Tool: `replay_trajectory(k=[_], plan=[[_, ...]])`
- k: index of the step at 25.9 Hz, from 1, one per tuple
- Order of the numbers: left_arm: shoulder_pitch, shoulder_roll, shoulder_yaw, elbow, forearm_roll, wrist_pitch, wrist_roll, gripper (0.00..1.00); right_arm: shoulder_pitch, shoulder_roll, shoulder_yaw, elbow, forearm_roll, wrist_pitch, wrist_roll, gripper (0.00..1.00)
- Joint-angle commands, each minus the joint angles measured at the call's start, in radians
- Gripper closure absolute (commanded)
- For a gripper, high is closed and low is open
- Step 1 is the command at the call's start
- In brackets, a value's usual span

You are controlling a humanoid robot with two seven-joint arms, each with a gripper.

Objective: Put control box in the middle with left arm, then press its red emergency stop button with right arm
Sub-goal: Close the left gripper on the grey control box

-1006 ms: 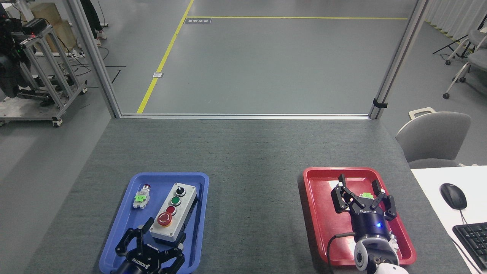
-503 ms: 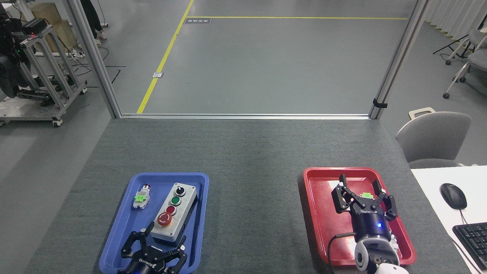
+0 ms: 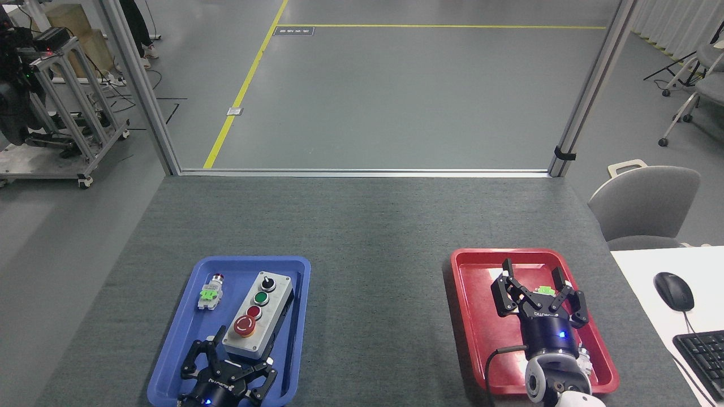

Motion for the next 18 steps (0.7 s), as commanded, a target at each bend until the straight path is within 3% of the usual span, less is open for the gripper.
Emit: replay_trajectory(k=[1,11,18], plan=[[-0.037,-0.009,-0.023,0.05,0.0,0.032,0.001,0.02,0.0,0.001,0.0,0.0,0.0,0.001,0.0,0.0],[-0.169,-0.025,-0.04,0.239,0.001,0.062,0.002,0.02,0.0,-0.002,-0.001,0.0,0.0,0.001,0.0,0.0],[-0.198,-0.025,-0.04,0.299,0.006,0.061,0.002,0.02,0.0,-0.003,-0.003,0.0,-0.001,-0.001,0.0,0.0]])
